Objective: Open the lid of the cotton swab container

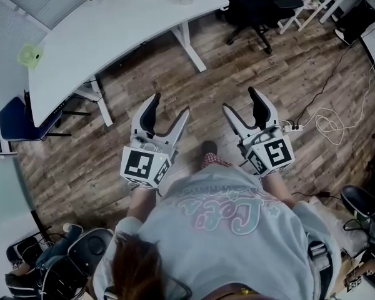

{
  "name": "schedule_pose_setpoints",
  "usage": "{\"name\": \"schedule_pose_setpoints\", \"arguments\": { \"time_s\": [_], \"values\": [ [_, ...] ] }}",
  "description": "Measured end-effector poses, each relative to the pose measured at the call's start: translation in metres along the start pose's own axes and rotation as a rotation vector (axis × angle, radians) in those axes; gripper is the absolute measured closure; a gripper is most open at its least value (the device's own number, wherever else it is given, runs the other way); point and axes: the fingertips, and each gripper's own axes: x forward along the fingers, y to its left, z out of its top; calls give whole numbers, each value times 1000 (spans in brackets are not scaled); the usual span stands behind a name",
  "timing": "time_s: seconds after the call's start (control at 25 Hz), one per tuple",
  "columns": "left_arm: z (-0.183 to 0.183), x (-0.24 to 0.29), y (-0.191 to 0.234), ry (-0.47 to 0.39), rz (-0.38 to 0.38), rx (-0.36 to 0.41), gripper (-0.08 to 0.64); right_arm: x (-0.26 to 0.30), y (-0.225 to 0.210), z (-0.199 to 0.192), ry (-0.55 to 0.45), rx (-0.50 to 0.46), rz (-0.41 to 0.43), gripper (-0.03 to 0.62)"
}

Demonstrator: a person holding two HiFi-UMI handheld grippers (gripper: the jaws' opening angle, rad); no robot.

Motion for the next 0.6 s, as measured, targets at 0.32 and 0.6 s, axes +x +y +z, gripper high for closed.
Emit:
{"name": "schedule_pose_setpoints", "arguments": {
  "time_s": [0.32, 0.6],
  "values": [
    [12, 59, 6, -16, 20, 7, 272, 30, -51, 14, -15, -10, 34, 270],
    [9, 75, 2, 2, 37, 9, 272, 38, -69, 3, -1, 26, 58, 270]
  ]
}}
